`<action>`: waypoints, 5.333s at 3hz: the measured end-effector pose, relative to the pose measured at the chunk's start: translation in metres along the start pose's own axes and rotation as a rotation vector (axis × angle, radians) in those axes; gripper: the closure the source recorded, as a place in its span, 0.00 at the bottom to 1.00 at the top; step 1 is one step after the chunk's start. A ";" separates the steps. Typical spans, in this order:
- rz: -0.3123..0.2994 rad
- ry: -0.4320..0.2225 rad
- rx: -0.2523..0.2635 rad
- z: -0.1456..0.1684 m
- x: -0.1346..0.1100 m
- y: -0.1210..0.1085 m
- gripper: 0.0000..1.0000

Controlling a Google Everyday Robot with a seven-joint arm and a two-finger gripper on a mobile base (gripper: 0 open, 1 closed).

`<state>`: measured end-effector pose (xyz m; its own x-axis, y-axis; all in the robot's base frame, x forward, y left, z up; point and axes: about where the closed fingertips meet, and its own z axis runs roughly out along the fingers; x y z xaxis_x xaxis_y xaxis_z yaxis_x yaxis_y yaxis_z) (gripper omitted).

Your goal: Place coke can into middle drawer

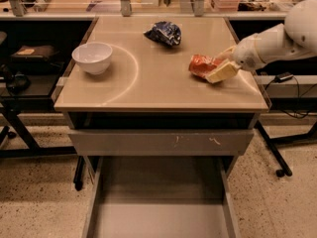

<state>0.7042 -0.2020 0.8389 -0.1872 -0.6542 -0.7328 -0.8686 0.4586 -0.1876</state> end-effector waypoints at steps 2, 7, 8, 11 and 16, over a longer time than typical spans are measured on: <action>-0.112 -0.106 0.088 -0.096 -0.007 0.100 1.00; -0.112 0.173 0.103 -0.079 0.129 0.255 1.00; -0.036 0.190 0.029 -0.037 0.165 0.275 1.00; 0.163 0.121 -0.035 0.121 0.280 0.329 1.00; 0.159 -0.024 0.008 0.231 0.335 0.332 1.00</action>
Offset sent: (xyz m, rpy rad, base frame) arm -0.2499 -0.0436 0.0341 0.0056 -0.1981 -0.0110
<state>0.4596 -0.1299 0.3805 -0.3108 -0.5588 -0.7689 -0.8255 0.5597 -0.0731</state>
